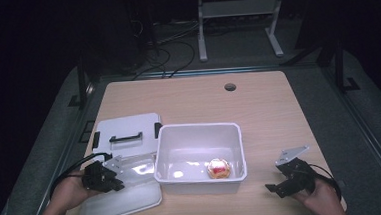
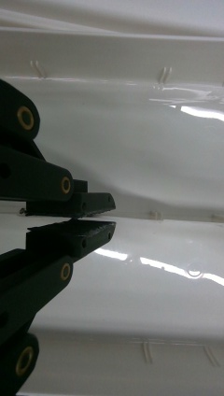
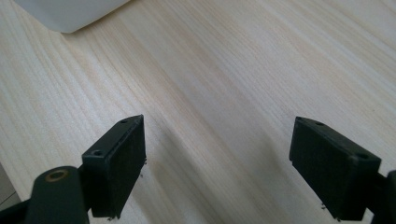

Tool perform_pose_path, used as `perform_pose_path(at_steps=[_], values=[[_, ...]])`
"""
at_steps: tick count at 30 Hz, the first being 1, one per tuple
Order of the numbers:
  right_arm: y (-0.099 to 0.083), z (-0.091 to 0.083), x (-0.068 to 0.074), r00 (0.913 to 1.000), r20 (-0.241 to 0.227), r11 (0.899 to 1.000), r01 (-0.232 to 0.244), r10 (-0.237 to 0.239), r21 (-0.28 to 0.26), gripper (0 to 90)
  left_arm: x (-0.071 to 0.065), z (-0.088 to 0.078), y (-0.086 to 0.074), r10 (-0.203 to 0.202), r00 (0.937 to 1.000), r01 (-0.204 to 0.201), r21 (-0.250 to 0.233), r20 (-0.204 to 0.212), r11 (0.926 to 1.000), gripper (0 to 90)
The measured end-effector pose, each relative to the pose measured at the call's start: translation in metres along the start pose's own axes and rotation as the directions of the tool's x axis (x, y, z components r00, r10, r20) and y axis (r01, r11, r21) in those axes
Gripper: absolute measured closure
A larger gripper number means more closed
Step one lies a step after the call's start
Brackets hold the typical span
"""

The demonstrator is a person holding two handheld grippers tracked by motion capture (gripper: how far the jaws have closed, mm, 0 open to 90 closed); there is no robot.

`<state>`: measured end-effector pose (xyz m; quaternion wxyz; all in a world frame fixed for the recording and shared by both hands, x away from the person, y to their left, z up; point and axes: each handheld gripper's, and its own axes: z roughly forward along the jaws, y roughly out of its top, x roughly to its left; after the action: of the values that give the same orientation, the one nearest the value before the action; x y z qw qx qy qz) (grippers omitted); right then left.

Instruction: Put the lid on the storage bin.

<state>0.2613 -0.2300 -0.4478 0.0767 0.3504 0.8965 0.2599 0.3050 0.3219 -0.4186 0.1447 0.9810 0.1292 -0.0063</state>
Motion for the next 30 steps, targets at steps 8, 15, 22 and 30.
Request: perform_pose_path(at_steps=[8, 15, 22, 30], values=[[-0.002, 0.0, 0.0, 0.9999, -0.008, 1.0, -0.006, 0.006, -0.007, 18.0, -0.002, -0.002, -0.002, 0.008, 1.0, -0.008, 0.004, 0.003, 1.0, 89.3], [0.001, 0.001, 0.002, 0.9999, -0.014, 1.0, 0.001, -0.001, -0.015, 17.9, -0.004, -0.022, -0.005, 0.01, 0.9999, -0.01, 0.0, -0.012, 1.0, 89.3], [0.002, -0.001, 0.003, 0.9999, -0.016, 1.0, 0.002, -0.003, -0.025, 18.0, -0.003, -0.063, -0.014, -0.005, 0.9991, 0.004, -0.027, -0.041, 0.9996, 89.3], [0.002, 0.001, 0.004, 0.9998, -0.022, 1.0, 0.003, -0.003, -0.017, 18.0, 0.0, -0.116, -0.004, 0.015, 0.9944, -0.016, -0.013, -0.104, 0.9998, 89.3]])
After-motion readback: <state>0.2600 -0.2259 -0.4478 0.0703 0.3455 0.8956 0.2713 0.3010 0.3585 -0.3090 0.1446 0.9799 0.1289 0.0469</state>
